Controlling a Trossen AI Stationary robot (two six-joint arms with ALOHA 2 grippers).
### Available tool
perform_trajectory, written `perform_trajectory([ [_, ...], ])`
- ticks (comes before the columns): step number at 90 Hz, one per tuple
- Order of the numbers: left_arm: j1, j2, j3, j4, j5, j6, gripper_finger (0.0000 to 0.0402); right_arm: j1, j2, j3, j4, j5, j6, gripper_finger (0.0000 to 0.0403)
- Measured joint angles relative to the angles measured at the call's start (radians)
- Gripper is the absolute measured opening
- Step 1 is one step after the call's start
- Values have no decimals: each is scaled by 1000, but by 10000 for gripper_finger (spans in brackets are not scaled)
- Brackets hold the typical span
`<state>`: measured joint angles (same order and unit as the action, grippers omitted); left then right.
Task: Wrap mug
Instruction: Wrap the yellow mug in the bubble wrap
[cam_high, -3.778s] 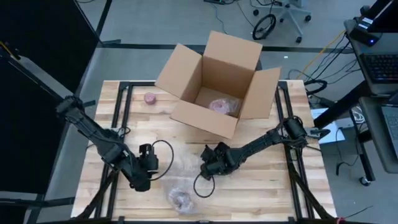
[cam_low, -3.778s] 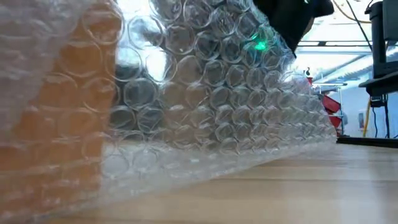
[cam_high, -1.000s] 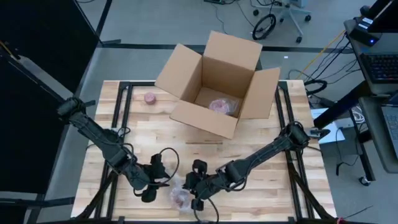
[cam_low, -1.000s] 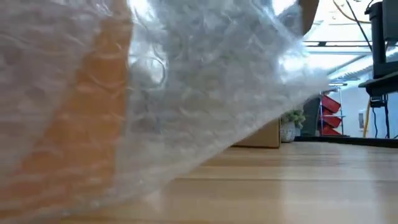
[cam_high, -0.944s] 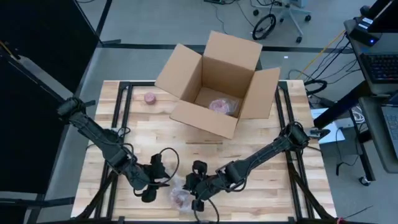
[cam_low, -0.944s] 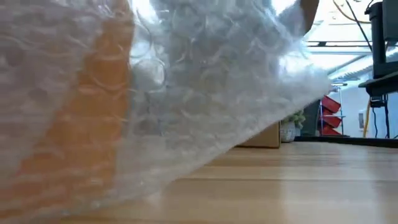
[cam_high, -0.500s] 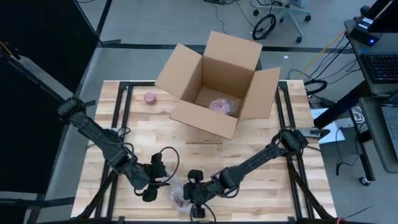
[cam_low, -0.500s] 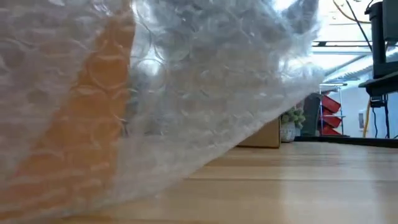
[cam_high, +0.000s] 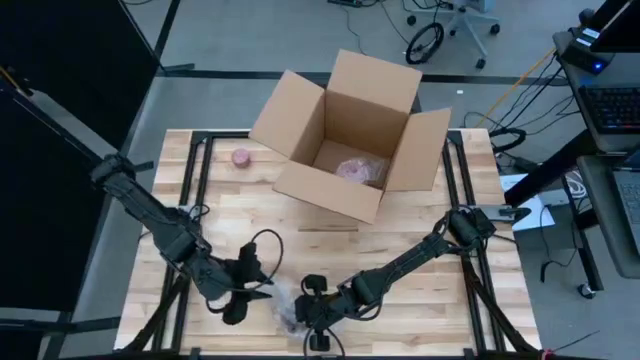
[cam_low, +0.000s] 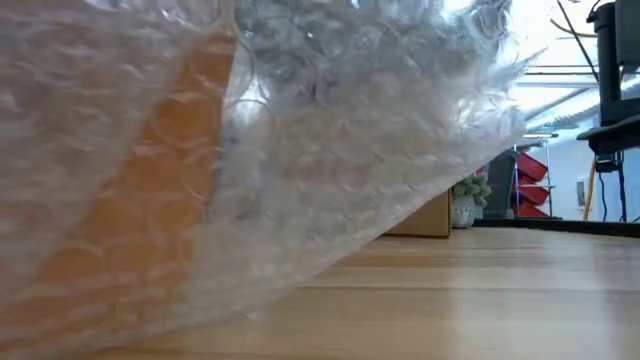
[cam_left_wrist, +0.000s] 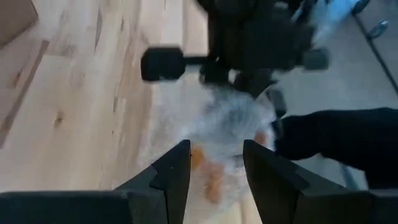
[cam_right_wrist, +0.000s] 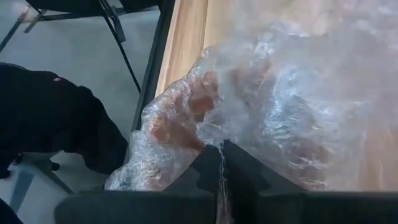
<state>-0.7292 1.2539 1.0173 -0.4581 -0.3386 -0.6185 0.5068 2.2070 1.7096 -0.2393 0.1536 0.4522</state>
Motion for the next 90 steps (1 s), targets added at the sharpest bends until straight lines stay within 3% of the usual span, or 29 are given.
perform_trajectory([
  [20, 6, -35, 40, 46, -180, 124, 134, 0, 0, 0, -2, 0, 0, 0],
  [27, 32, -14, 37, 41, -195, 128, 134, 0, 0, 0, 1, 1, 0, 0],
  [42, 112, 84, 24, 29, -61, 127, 134, 0, 0, 0, 6, 0, 0, 0],
  [64, 109, 233, 22, 74, 187, 126, 134, 0, 0, 0, 6, 0, 3, 0],
  [90, 92, 367, 22, 191, 221, 127, 134, -1, 1, -1, 5, 0, 3, 0],
])
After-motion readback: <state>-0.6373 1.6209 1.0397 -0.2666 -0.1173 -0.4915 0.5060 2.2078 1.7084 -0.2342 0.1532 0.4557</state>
